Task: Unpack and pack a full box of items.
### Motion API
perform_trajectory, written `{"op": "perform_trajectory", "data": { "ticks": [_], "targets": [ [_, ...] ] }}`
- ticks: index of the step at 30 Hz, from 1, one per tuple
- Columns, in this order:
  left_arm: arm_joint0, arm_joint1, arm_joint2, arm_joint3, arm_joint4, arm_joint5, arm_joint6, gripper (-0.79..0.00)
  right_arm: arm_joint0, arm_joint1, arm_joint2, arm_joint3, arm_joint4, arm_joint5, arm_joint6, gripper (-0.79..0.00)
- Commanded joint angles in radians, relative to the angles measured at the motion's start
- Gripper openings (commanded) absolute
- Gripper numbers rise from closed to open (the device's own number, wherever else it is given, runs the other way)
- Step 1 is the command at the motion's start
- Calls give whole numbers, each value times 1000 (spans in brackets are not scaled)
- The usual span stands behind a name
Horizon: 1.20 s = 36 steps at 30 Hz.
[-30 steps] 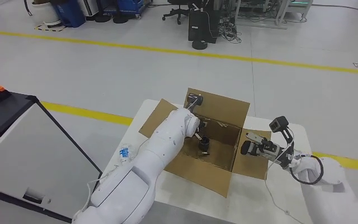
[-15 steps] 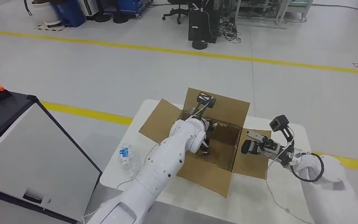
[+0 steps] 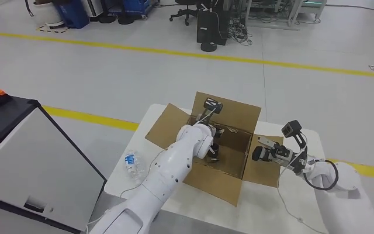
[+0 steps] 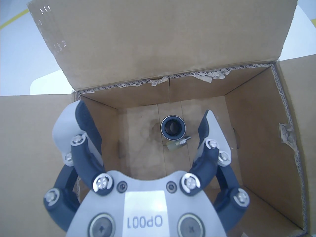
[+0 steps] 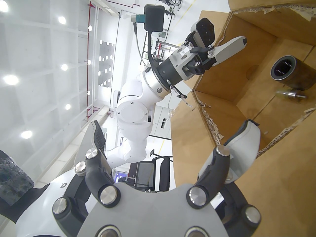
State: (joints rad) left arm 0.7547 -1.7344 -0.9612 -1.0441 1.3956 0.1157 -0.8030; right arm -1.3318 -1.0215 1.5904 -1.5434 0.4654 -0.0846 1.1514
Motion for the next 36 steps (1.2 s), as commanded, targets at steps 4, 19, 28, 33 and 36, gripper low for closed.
{"op": "perform_trajectory", "data": {
  "ticks": [4,19,28,33,36],
  "targets": [
    [19,8,-22,-31,37,47,53,0,-9,1,-1,-12,-5,-6,-10,0],
    [282,76,-173,-512,247,10,-34,0,32,9,-68,-13,-58,-2,71,0],
    [387,96,-242,-655,306,6,-30,0,108,5,-177,-33,-243,-105,21,0],
    [409,102,-254,-688,342,-2,-39,0,151,-1,-249,-30,-327,-96,-14,0],
    [409,102,-254,-688,342,-2,-39,0,182,-7,-304,-29,-395,-71,-33,0]
  ]
}}
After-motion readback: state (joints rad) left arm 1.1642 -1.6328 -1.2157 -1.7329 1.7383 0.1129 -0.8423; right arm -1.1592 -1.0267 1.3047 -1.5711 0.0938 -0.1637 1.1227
